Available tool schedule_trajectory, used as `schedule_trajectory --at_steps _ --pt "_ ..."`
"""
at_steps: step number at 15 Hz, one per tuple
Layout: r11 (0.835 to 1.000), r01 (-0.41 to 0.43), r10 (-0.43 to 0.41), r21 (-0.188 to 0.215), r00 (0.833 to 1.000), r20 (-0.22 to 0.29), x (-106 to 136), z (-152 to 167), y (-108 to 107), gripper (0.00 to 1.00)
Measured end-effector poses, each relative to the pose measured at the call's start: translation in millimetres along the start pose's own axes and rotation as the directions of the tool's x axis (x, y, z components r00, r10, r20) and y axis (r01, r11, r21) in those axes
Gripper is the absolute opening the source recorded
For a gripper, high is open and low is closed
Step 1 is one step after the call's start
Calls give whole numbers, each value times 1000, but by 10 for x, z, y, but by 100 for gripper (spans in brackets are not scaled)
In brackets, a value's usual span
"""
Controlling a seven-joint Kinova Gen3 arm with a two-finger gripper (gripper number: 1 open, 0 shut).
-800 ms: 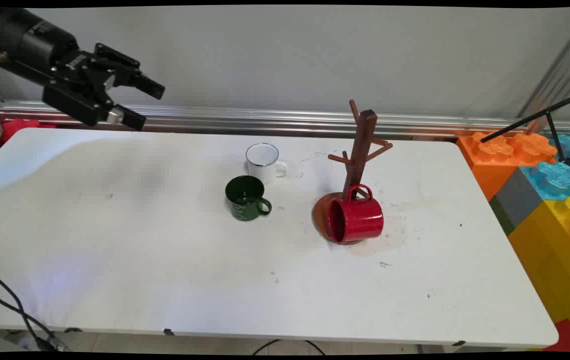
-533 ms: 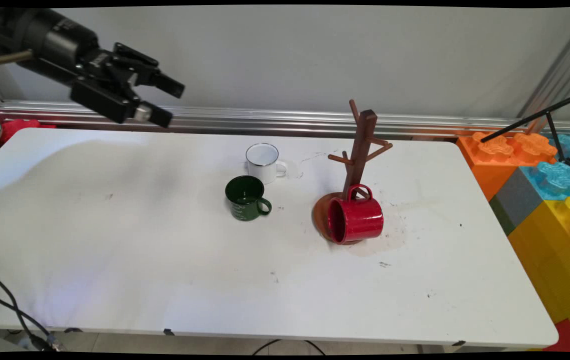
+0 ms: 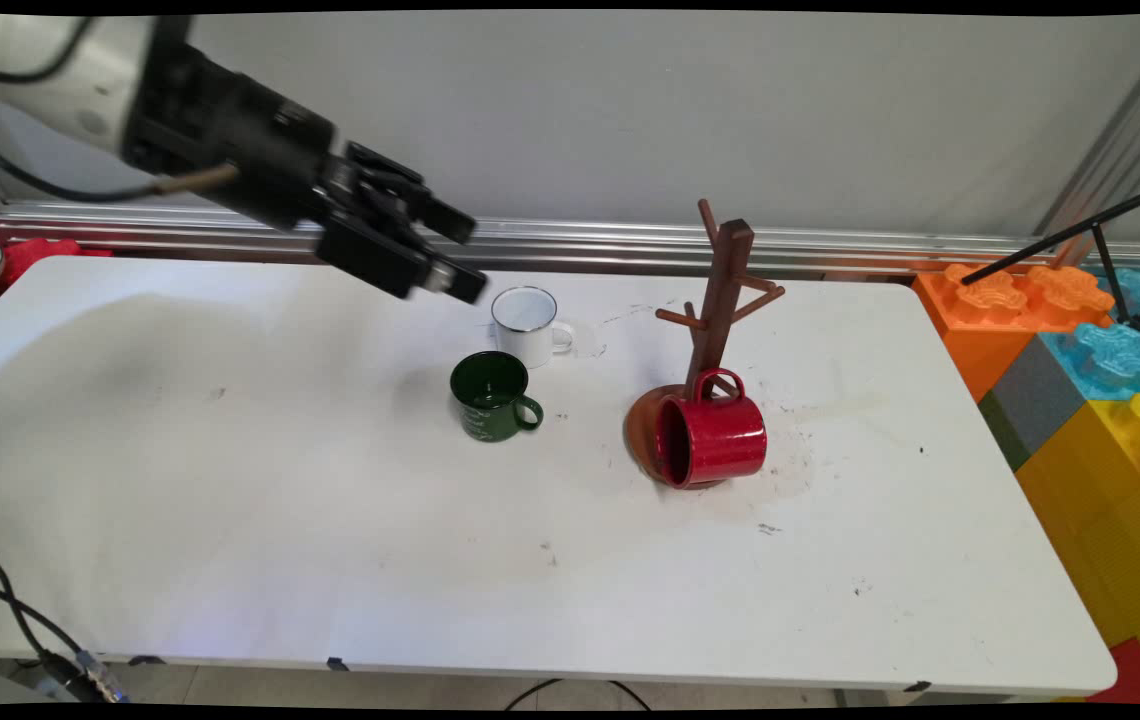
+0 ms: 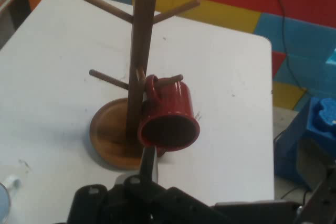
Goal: Pick up the red mug from the rack
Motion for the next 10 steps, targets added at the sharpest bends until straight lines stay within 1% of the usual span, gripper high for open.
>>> schedule_trajectory --at_steps 3,6,10 --pt "999 25 -25 32 1000 16 -23 349 73 100" --pt "997 47 -49 61 998 32 -97 678 131 100" --pt "993 74 -76 87 997 27 -204 1014 209 100"
